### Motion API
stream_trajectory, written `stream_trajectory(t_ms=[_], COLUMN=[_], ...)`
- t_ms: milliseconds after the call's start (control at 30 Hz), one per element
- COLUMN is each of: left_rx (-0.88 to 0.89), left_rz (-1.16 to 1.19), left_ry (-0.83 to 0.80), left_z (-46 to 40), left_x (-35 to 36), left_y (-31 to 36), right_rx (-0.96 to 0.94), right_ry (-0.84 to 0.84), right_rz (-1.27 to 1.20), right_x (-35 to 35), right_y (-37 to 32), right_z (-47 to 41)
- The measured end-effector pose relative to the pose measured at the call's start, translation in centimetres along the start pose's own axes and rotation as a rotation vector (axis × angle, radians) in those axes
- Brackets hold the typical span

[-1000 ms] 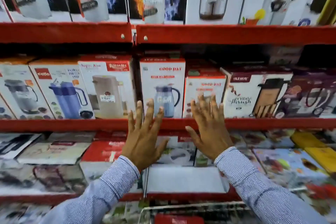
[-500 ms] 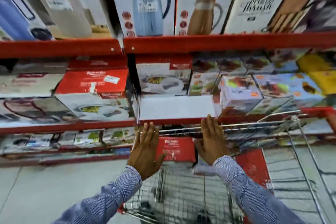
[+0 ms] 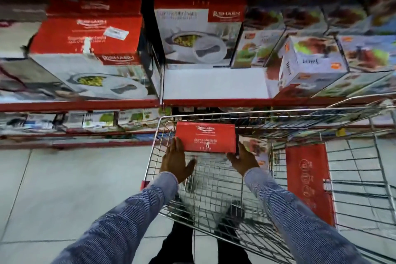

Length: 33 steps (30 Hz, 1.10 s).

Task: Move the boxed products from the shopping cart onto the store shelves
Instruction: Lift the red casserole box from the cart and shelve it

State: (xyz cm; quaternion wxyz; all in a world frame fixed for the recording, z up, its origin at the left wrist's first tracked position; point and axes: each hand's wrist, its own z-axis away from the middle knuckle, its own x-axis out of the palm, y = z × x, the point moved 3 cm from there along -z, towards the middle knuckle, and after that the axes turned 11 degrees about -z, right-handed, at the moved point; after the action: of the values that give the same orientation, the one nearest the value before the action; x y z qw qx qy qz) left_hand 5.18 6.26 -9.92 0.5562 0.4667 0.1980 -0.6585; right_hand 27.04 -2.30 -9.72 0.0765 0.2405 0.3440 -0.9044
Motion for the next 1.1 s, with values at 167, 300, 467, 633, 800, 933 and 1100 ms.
stream_trajectory(t_ms=[167, 300, 467, 633, 800, 933, 1100], left_rx=[-0.263, -0.38, -0.365, -0.323, -0.247, -0.174, -0.104], left_rz=[0.403, 0.578, 0.633, 0.699, 0.762, 0.712, 0.708], left_ry=[0.056, -0.082, -0.077, 0.037, 0.19, 0.39, 0.63], left_z=[-1.8, -2.6, -0.5, 3.6, 7.5, 9.6, 11.2], left_x=[-1.0, -1.3, -2.8, -6.6, -12.5, -18.0, -24.5], left_y=[-0.4, -0.9, -0.6, -0.3, -0.2, 0.5, 2.5], right_rx=[0.071, 0.131, 0.089, -0.042, -0.198, -0.296, -0.44], right_ry=[0.021, -0.014, 0.035, 0.272, 0.358, 0.364, 0.326], right_rz=[-0.27, -0.394, -0.449, -0.499, -0.498, -0.543, -0.707], right_x=[-0.1, 0.0, -1.1, -4.8, -8.9, -12.2, -15.2], right_y=[0.0, 0.6, -0.4, -3.2, -6.0, -10.3, -14.8], right_z=[-0.1, -0.4, 1.6, 6.4, 9.1, 11.6, 13.5])
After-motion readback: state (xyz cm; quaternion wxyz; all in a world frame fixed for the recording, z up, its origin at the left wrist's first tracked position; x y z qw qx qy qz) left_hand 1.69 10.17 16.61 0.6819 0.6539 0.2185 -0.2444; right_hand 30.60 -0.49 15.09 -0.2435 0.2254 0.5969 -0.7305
